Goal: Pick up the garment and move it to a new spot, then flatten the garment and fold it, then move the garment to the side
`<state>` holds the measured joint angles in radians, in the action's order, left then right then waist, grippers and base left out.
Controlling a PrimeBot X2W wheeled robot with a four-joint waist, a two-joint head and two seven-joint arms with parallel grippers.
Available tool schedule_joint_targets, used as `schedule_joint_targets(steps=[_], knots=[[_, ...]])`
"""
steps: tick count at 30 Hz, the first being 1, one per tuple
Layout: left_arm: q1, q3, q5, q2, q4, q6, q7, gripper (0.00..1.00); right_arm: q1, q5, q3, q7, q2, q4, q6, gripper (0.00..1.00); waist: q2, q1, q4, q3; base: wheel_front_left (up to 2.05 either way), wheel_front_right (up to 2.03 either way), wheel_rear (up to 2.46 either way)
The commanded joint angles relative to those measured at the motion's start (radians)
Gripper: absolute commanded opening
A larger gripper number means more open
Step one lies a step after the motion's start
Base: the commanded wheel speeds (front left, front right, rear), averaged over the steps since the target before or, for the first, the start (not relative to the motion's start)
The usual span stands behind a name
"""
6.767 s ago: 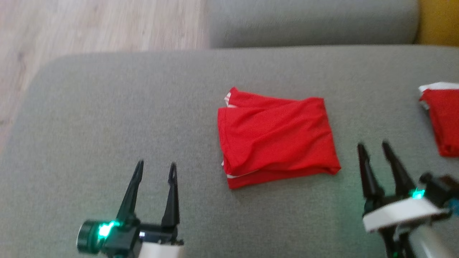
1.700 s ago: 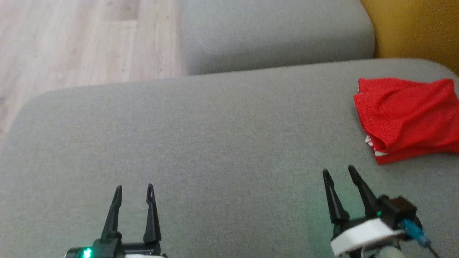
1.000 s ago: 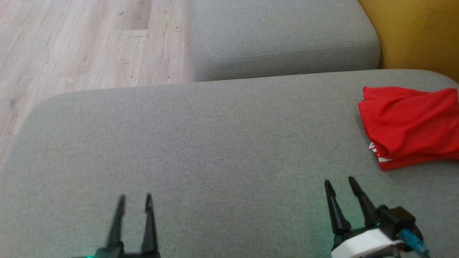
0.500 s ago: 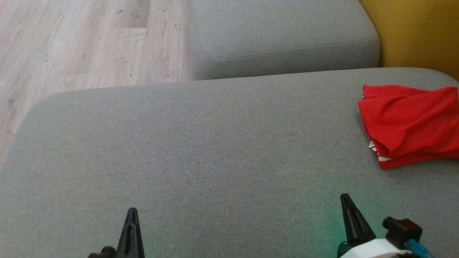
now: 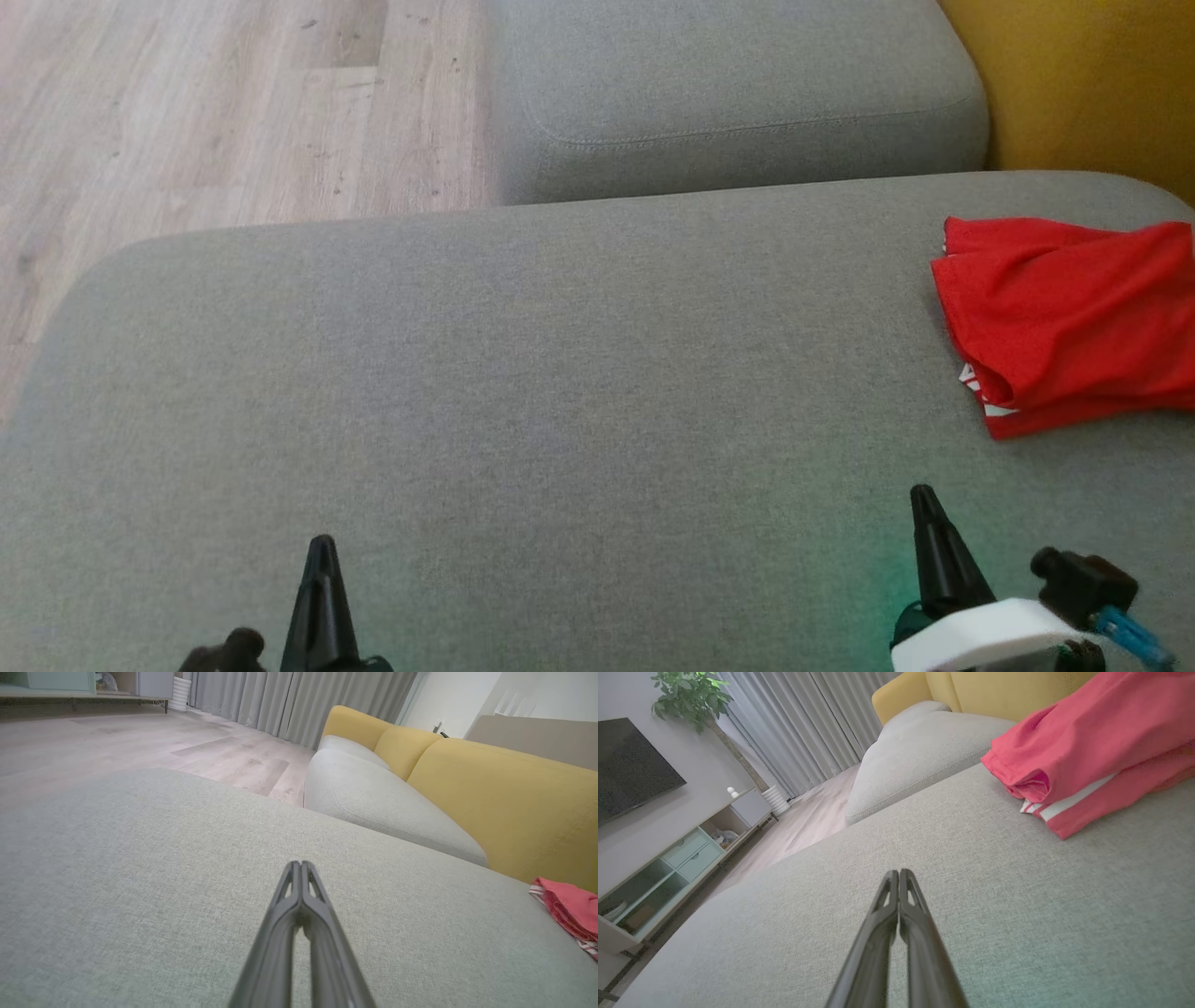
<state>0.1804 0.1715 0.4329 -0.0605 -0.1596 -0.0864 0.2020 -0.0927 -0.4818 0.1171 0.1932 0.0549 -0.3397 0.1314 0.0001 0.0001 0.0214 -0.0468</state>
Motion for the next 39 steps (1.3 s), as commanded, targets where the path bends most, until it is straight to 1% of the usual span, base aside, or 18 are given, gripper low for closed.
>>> schedule_joint_targets(steps=[1,39], knots=[[-0.051,-0.02,0.037,-0.012,0.022,0.009,-0.007,0.0,0.05,-0.037,-0.006,-0.008,0.013,0.037,0.0,0.0,-0.0001,-0.0001,0.0,0.001,0.0,0.0,0.0],[-0.142,-0.097,0.504,-0.023,-0.017,0.091,-0.106,0.0,0.107,-0.48,-0.074,-0.108,0.021,0.061,0.0,0.0,-0.0001,-0.0001,-0.009,0.02,0.0,0.0,0.0]])
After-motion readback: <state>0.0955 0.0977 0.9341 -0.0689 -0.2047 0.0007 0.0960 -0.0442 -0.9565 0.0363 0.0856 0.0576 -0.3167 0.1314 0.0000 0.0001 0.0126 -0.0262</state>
